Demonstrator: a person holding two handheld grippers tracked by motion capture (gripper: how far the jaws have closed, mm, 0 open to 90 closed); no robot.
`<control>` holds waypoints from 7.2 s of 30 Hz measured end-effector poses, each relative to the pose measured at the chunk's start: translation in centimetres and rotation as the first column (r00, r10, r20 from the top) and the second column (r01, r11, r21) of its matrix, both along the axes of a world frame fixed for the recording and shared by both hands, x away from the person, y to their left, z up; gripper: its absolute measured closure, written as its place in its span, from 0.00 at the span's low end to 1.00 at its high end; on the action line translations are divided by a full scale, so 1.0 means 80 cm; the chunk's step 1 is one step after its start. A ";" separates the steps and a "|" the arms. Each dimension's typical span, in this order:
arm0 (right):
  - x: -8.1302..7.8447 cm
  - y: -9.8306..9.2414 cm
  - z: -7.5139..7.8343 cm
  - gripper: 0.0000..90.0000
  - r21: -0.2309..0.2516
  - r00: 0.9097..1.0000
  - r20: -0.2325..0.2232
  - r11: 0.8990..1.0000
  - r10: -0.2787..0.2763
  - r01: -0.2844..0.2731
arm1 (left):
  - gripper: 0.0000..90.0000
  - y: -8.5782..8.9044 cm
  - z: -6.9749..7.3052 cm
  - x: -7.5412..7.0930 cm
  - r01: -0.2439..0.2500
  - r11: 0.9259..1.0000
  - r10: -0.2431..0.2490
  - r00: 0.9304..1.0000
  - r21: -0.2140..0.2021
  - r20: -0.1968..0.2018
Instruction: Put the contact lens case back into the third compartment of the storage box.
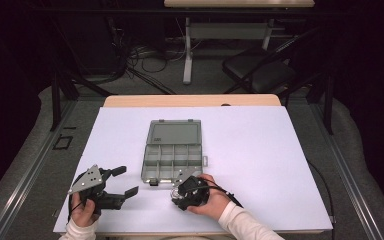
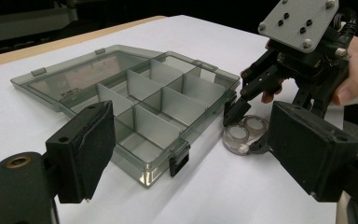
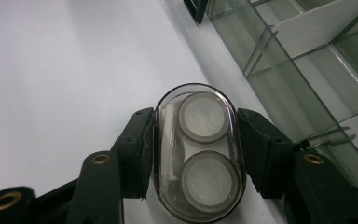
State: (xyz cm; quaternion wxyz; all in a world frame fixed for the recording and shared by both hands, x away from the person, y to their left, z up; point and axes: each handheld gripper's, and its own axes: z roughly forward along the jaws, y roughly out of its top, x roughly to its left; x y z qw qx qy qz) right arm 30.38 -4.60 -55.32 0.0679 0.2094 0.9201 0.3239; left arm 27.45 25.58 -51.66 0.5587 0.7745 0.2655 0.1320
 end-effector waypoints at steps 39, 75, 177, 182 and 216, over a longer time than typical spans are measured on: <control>-0.002 -0.006 0.018 0.54 0.028 1.000 -0.014 0.999 -0.022 0.023 | 0.18 0.000 0.000 0.000 -0.003 1.000 0.003 1.000 0.003 0.000; 0.039 -0.035 0.077 0.54 0.053 0.993 0.018 0.992 -0.117 0.116 | 0.18 -0.001 -0.001 0.001 -0.004 1.000 0.004 1.000 0.006 -0.001; 0.143 -0.003 0.072 0.54 0.052 0.972 0.016 0.971 -0.236 0.235 | 0.18 0.000 -0.001 0.002 0.002 1.000 -0.002 1.000 0.001 -0.003; 0.144 -0.002 0.071 0.54 0.059 0.970 0.018 0.969 -0.242 0.241 | 0.18 0.000 -0.001 0.002 0.002 1.000 -0.002 1.000 -0.001 -0.004; 0.149 0.011 0.055 0.54 0.088 0.965 0.021 0.962 -0.263 0.260 | 0.18 0.001 -0.001 0.002 -0.002 1.000 0.002 1.000 0.000 -0.003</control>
